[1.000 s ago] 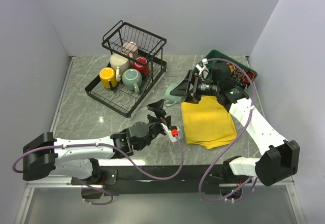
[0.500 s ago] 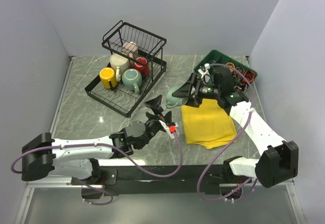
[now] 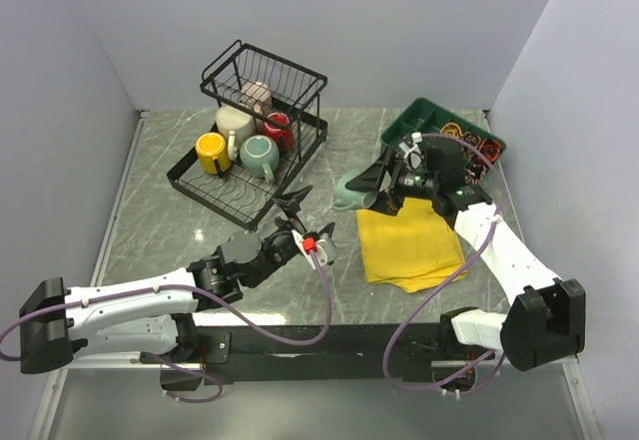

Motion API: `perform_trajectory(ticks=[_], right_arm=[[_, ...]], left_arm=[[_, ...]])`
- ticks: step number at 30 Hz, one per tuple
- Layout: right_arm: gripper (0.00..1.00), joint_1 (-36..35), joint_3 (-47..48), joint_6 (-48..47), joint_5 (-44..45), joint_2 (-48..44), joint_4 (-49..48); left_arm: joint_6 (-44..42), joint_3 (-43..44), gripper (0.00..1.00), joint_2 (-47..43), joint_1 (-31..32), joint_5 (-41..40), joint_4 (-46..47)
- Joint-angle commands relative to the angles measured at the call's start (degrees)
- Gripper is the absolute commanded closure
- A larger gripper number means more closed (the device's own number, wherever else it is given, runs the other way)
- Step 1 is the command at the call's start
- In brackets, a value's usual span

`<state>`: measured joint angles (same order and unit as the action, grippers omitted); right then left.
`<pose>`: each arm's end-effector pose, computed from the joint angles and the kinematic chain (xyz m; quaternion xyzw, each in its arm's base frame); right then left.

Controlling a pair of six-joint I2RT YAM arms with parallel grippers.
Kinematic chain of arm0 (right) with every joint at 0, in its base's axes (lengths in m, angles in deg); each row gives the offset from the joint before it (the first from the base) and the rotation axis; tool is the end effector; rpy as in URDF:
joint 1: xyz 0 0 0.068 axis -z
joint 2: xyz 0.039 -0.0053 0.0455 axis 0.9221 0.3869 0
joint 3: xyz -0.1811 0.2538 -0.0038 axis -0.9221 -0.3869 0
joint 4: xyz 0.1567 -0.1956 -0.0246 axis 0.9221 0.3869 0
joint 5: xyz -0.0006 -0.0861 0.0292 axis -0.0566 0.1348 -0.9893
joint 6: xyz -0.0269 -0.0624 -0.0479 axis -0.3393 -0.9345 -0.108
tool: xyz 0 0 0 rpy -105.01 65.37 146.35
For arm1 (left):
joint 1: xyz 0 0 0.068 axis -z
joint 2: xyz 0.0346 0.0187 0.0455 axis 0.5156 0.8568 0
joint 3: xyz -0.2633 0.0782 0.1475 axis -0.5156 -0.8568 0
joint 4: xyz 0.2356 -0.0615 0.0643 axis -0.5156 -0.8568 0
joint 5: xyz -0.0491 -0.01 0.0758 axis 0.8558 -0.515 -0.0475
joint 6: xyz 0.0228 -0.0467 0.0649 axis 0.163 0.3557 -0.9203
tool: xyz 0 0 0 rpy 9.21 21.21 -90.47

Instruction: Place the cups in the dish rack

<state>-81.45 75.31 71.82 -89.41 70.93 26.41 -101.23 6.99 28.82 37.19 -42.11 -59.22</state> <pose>0.2445 0.1168 0.3309 0.0819 0.8161 0.5414 0.1849 0.1114 -0.2145 0.3592 0.4631 0.4841 -0.0668 0.7394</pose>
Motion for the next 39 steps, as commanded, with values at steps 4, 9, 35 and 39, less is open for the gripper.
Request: perform_trajectory(ticks=[4,9,35,39], right_arm=[[0.93,0.2,-0.7,2.0,-1.5,-1.6,-3.0],[0.93,-0.2,-1.6,2.2,-2.0,-1.0,-2.4],[0.93,-3.7,-3.0,5.6,-3.9,0.7,-6.5],[0.93,-3.9,-3.4,5.8,-3.9,0.3,-6.7]], left_arm=[[2.6,-1.9,0.03,-0.9,-4.5,14.7,-1.4],[2.8,-3.5,0.04,-3.6,-7.8,23.3,-5.2],[-3.6,2.1,0.21,6.6,-7.9,22.2,-2.8],[-4.6,3.2,0.28,7.6,-7.9,21.2,-3.0]])
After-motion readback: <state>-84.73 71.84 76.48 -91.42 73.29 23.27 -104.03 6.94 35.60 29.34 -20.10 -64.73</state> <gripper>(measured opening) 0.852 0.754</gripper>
